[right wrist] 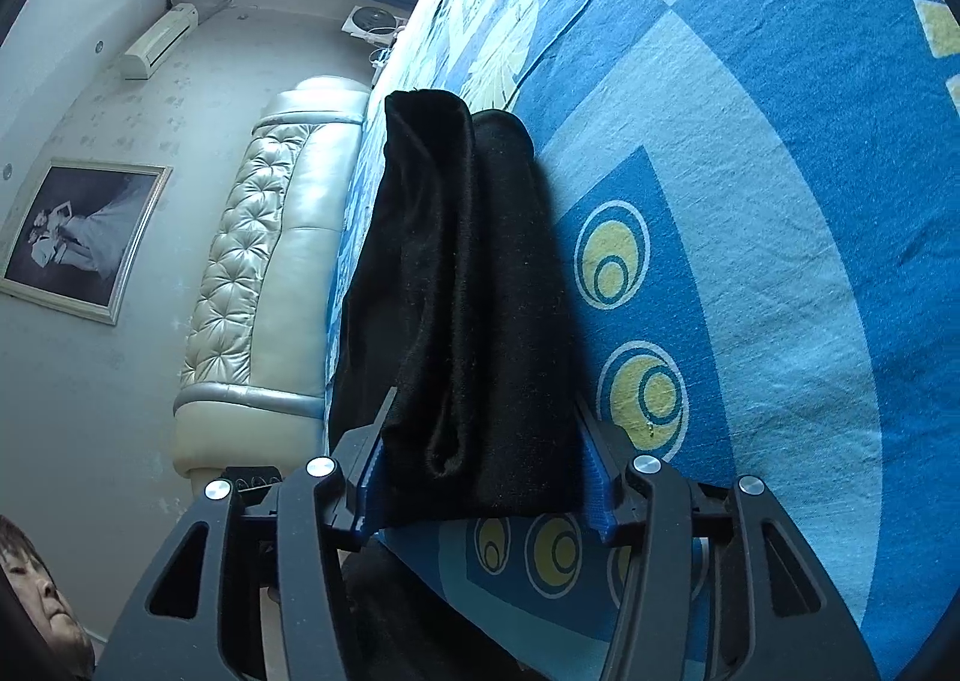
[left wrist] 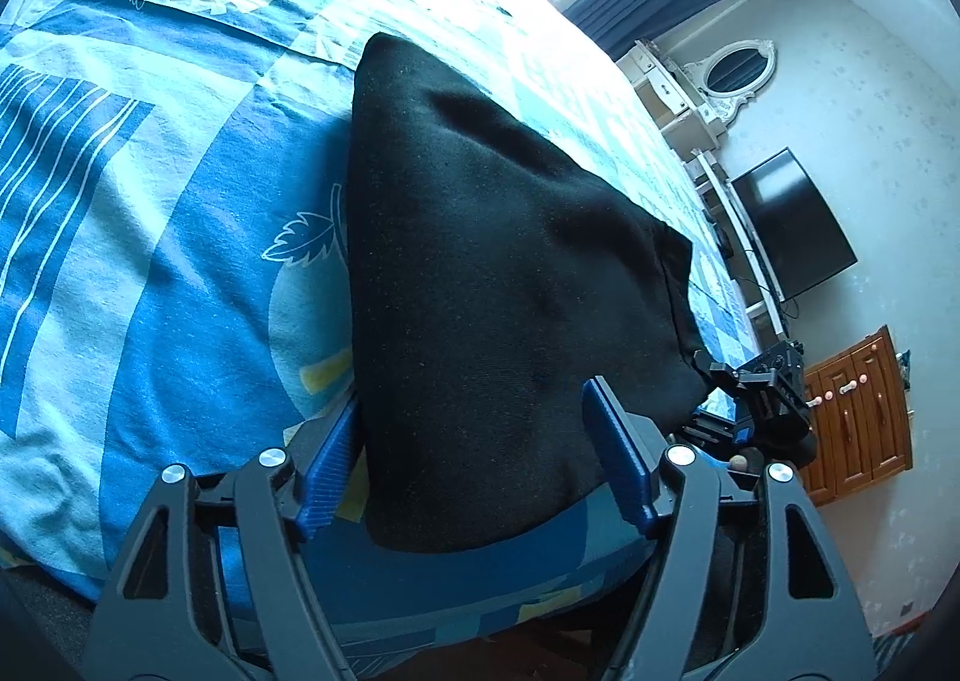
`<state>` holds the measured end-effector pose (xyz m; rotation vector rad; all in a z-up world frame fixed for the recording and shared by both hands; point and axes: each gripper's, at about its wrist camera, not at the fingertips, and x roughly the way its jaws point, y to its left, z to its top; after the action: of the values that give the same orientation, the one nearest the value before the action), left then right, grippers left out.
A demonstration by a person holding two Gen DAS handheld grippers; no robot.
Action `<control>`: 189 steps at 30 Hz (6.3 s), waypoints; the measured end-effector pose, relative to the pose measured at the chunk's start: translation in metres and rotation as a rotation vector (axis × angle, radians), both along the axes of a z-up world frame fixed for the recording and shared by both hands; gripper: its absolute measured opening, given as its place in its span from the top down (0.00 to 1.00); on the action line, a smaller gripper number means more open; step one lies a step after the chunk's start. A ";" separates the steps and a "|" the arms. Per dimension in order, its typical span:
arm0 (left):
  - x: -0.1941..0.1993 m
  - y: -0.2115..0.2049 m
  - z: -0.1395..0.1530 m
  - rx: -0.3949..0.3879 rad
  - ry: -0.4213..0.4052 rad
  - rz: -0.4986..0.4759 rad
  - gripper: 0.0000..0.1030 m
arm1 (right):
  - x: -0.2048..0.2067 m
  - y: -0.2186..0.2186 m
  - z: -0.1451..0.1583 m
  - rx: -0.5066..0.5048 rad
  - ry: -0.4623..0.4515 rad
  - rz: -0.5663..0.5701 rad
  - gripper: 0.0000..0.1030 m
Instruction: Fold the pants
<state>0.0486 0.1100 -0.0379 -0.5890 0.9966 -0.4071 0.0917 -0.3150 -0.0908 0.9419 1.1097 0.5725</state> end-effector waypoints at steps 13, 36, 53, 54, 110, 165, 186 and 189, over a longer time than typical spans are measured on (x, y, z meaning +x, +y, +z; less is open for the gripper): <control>0.052 0.016 -0.016 -0.004 0.037 -0.074 0.22 | 0.048 0.008 -0.001 0.004 -0.037 0.044 0.35; 0.061 -0.001 -0.026 0.053 0.023 -0.139 0.44 | 0.053 0.005 -0.023 0.072 -0.003 0.060 0.71; 0.062 0.007 -0.025 -0.033 0.006 -0.131 0.29 | 0.050 -0.006 -0.026 0.117 -0.015 0.042 0.63; 0.062 0.010 -0.026 -0.062 0.006 -0.130 0.25 | 0.050 -0.008 -0.025 0.127 -0.015 0.041 0.59; 0.162 0.037 -0.049 -0.061 0.043 -0.094 0.68 | 0.120 -0.003 -0.027 0.015 -0.028 0.035 0.68; 0.021 -0.006 -0.029 0.144 0.009 -0.064 0.15 | 0.002 0.003 -0.014 0.066 -0.047 0.057 0.42; 0.012 -0.006 -0.023 0.144 -0.010 -0.067 0.48 | -0.006 0.010 -0.016 -0.004 -0.005 0.035 0.64; 0.012 -0.006 -0.023 0.145 -0.011 -0.067 0.48 | -0.007 0.010 -0.016 -0.007 -0.002 0.030 0.64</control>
<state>0.0603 0.1044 -0.0611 -0.4229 1.0275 -0.3931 0.0849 -0.3053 -0.1065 0.9198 1.1243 0.5934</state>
